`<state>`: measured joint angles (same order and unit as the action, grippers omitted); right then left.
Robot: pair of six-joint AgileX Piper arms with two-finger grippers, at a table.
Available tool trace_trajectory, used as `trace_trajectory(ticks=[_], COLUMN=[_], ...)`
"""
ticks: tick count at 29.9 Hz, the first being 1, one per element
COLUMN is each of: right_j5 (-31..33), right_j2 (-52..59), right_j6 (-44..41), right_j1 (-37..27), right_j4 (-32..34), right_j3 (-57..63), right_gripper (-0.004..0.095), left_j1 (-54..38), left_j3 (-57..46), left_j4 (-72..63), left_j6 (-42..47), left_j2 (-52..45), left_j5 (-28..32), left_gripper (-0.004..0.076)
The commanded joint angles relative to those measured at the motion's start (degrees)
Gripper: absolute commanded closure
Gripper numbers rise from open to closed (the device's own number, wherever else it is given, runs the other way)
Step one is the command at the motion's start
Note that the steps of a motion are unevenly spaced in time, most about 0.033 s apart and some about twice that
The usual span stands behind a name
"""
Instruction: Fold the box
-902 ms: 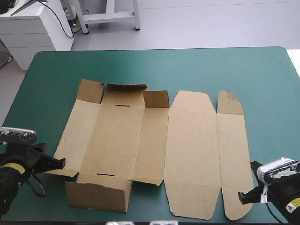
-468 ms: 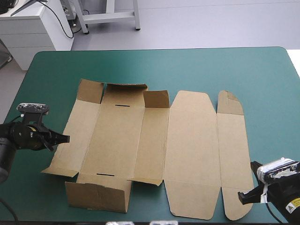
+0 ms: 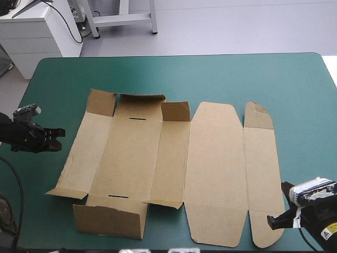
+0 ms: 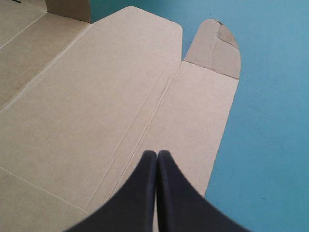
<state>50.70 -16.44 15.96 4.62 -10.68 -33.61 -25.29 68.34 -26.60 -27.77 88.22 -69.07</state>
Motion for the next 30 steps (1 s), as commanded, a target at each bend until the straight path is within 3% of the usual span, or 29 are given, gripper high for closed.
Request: trace_trajectory(ticks=[1,20,24,28,30], right_j5=[-3.3,-2.3,-1.4,-1.1,-1.2], right_j2=[-0.6,-0.6,-0.6,-0.6,-0.6], right_j6=[-0.1,-0.1,-0.1,-0.1,-0.1], right_j1=[-0.5,-0.5,-0.5,-0.5,-0.5], right_j4=[-0.6,-0.4,-0.4,-0.4,-0.4], right_j3=[-1.4,-1.4,-1.4,-1.4,-1.4], right_gripper=[0.0929,0.0929,0.0929,0.0929,0.0929], left_j1=[-0.4,-0.2,-0.2,-0.2,-0.2], left_j3=[2.5,1.1,1.1,1.1,1.1], left_j4=[-1.4,0.1,0.2,0.0,0.0], left_j6=[0.4,-2.3,-2.4,1.2,2.5], left_j2=[0.7,4.0,4.0,4.0,4.4], left_j5=[-5.2,-4.4,-3.9,-2.1,-1.8], left_gripper=[0.0708,0.0688,0.0540,0.0317,0.0263])
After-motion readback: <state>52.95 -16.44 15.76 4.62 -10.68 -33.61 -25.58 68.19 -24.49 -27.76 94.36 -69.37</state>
